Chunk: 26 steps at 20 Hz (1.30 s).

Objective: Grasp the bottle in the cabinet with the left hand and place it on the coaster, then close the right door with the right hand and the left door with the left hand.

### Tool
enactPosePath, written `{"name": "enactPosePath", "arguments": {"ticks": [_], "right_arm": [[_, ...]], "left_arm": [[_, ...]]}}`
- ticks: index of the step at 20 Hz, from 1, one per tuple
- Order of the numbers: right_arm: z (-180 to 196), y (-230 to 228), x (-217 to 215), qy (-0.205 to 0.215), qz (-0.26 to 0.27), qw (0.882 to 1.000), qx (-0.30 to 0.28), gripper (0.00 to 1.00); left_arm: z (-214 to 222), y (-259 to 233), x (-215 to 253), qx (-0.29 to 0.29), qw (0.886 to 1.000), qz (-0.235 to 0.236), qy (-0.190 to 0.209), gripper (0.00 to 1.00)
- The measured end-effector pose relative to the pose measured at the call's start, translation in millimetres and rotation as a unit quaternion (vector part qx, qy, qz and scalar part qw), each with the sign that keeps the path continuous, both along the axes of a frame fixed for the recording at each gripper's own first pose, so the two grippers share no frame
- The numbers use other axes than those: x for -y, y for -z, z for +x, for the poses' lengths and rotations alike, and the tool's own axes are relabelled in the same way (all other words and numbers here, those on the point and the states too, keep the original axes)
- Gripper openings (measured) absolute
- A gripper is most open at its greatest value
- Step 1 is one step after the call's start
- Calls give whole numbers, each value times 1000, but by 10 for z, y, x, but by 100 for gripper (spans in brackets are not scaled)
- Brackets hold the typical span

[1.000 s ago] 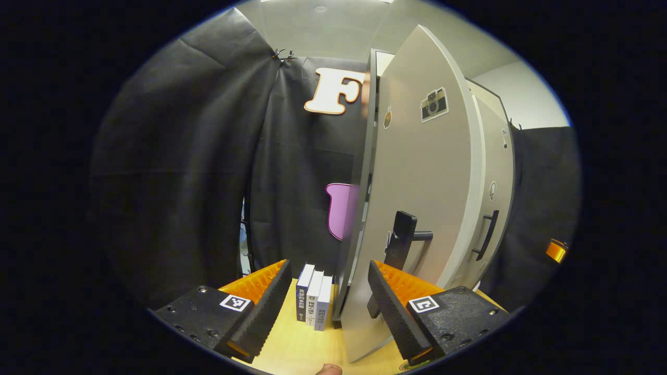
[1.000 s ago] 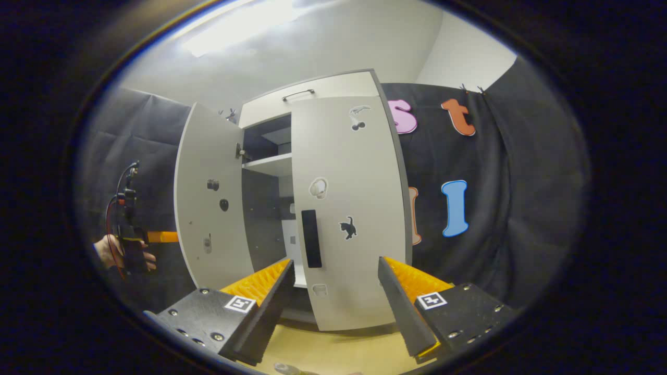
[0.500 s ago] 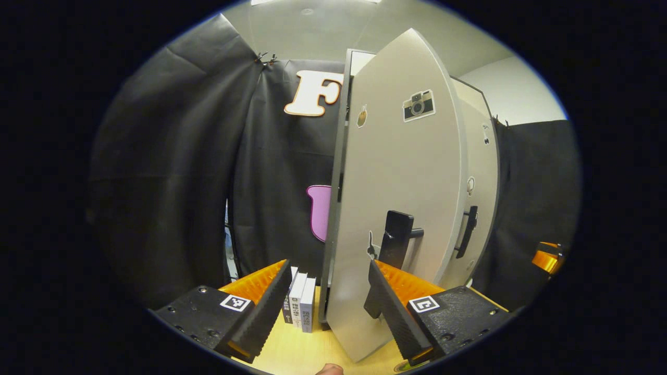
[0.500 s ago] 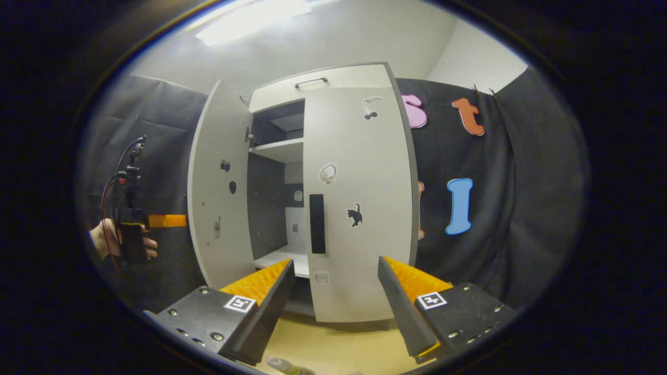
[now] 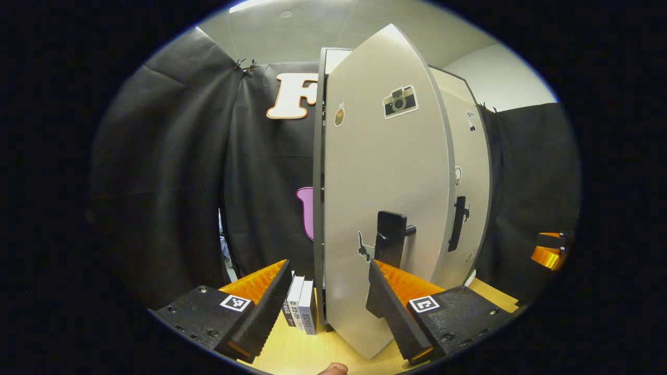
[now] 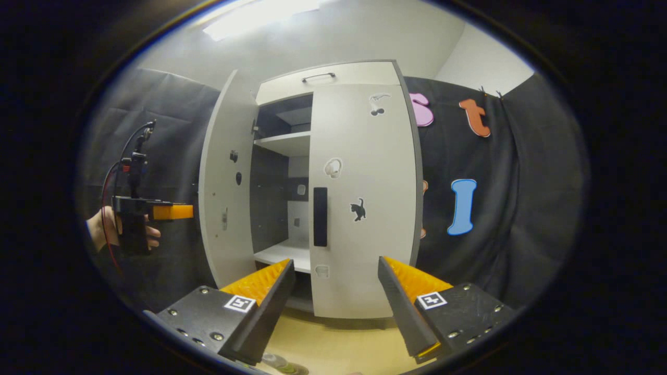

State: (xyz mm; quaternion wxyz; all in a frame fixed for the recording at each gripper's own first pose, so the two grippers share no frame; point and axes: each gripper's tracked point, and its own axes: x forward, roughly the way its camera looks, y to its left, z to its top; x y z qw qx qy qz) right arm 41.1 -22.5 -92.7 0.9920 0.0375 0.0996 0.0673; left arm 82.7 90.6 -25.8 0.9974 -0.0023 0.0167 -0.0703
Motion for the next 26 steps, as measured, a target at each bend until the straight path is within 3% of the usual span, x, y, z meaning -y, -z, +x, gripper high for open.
{"name": "enactPosePath", "arguments": {"ticks": [6, 10, 17, 20, 23, 26], "right_arm": [[-13, 17, 16, 3, 1, 1000, -8, 97], [-47, -75, 1, 2, 25, 1000, -3, 94], [-136, -80, 74, 15, 11, 1000, -7, 97], [-169, -102, 82, 19, 11, 1000, -4, 97], [-158, -137, 154, 37, 2, 999, 5, 97], [-111, -217, 200, 63, 6, 998, 17, 97]], "left_arm": [[62, -24, 168, 10, 1000, 29, 5, 95], [95, -26, 257, 13, 1000, 22, 4, 95], [53, -41, 511, 16, 999, 12, 31, 92], [9, -7, 573, 11, 999, 13, 37, 95], [-56, 19, 589, 8, 999, 14, 31, 92], [-128, 64, 620, 1, 1000, 5, 21, 96]]}}
